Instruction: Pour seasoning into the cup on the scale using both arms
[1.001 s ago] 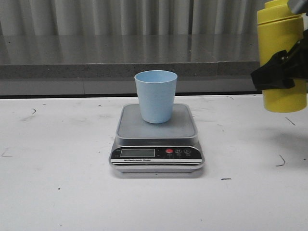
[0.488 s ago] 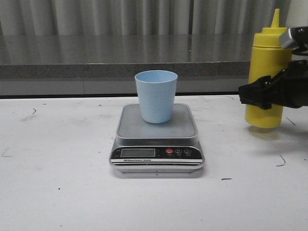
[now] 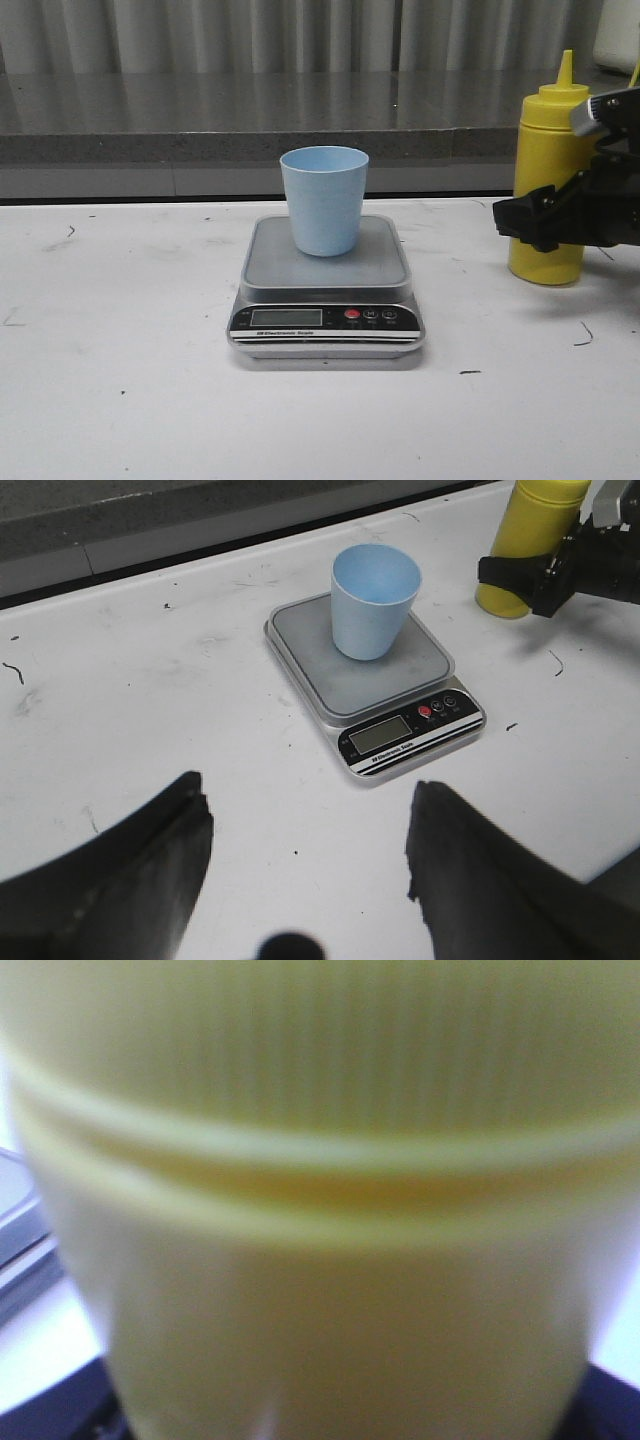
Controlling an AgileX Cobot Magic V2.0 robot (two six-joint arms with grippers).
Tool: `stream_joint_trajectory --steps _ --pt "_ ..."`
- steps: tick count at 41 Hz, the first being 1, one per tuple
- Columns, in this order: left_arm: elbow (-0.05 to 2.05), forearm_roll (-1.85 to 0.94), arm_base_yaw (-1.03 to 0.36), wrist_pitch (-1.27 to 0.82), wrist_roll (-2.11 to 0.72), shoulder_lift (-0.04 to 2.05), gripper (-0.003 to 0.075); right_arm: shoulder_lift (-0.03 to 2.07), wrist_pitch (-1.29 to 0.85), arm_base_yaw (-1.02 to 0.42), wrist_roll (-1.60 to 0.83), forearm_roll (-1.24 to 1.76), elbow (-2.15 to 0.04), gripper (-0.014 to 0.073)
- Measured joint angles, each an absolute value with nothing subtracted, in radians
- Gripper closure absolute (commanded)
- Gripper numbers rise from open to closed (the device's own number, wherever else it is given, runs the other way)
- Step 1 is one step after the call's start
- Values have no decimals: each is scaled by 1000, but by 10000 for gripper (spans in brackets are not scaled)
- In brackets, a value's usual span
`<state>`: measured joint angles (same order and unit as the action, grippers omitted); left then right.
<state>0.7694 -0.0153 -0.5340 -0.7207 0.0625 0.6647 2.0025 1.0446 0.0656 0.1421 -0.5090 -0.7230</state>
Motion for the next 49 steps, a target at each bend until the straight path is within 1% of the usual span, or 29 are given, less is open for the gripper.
stream_joint_trajectory --steps 2,9,15,22,26,29,37,45,49 --pt "769 -15 -534 -721 62 665 293 2003 1056 66 140 -504 -727 -66" --pt "769 -15 -534 -721 62 665 293 2003 1083 66 140 -481 -720 -59" --pt "769 -15 -534 -721 62 665 293 1978 1089 68 140 -432 -663 -59" --pt "769 -15 -534 -721 62 665 293 1880 1089 68 140 -373 -560 -59" --pt "769 -15 -534 -721 62 665 293 1805 1034 68 140 -361 -503 -59" --pt "769 -15 -534 -721 62 665 293 1727 928 55 152 -349 -472 -59" --pt "769 -15 -534 -721 62 665 293 1509 498 -14 297 -334 -463 -59" --pt "769 -15 -534 -721 62 665 293 1287 108 -123 422 -368 -460 -59" --pt "769 -15 -534 -721 62 665 293 1186 -100 -184 448 -368 -473 -59"
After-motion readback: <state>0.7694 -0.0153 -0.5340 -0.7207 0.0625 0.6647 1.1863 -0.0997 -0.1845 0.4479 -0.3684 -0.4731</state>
